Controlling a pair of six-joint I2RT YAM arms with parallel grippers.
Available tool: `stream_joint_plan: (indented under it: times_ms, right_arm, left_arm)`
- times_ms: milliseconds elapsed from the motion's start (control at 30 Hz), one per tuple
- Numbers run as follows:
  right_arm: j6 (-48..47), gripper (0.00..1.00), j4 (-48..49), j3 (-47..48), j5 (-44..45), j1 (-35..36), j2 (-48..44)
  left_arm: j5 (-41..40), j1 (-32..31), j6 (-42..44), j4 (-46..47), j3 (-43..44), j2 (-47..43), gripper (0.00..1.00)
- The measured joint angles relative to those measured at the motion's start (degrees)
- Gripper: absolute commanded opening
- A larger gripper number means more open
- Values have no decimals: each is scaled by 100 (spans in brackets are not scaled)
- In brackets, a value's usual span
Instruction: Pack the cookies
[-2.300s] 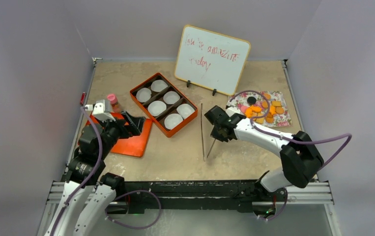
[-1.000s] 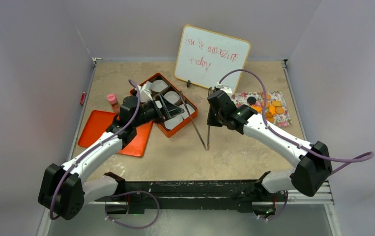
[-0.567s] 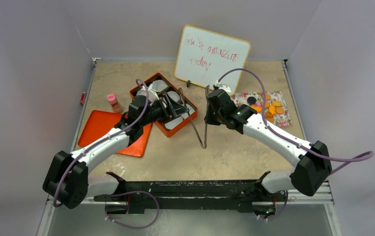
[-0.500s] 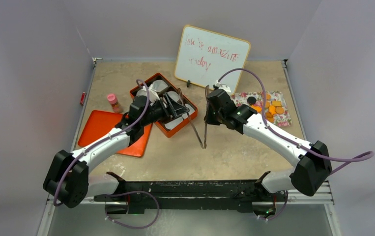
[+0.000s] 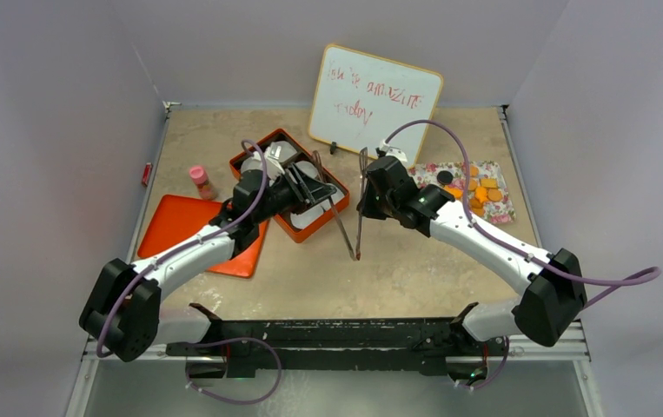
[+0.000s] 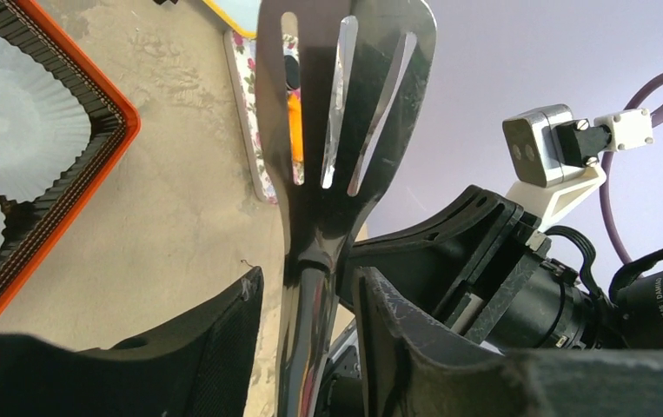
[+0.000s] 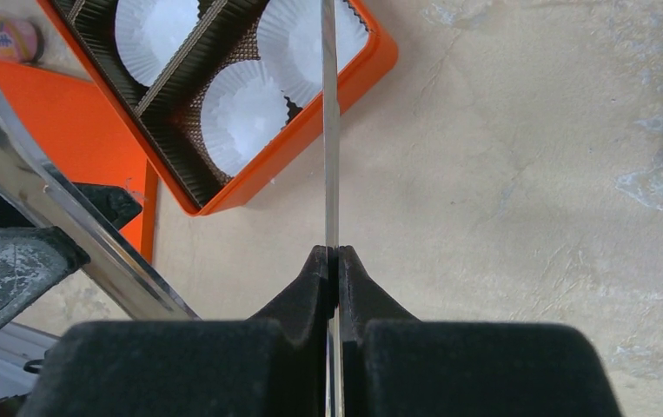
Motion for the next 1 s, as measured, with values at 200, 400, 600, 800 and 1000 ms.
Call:
stream_joint_plan:
  times_ms: [200, 400, 600, 800, 1000]
  right_arm:
    - [46, 0, 39, -2, -48, 2, 0]
    - [92, 8, 116, -48, -94, 0, -26]
    - [142, 32, 409, -343, -192, 0, -232]
    - [33, 70, 894, -852, -356, 2, -726]
    - [-341, 93, 1113, -962, -505, 11, -1176]
  left_arm:
    - [-4, -15, -146, 254, 0, 98, 25]
    - [-13, -15, -177, 354, 0, 144, 4]
    - [0, -15, -413, 413, -20, 149, 0]
    - [-26, -20, -723, 452, -160, 44, 0]
    - [-179, -20, -953, 321, -164, -173, 0]
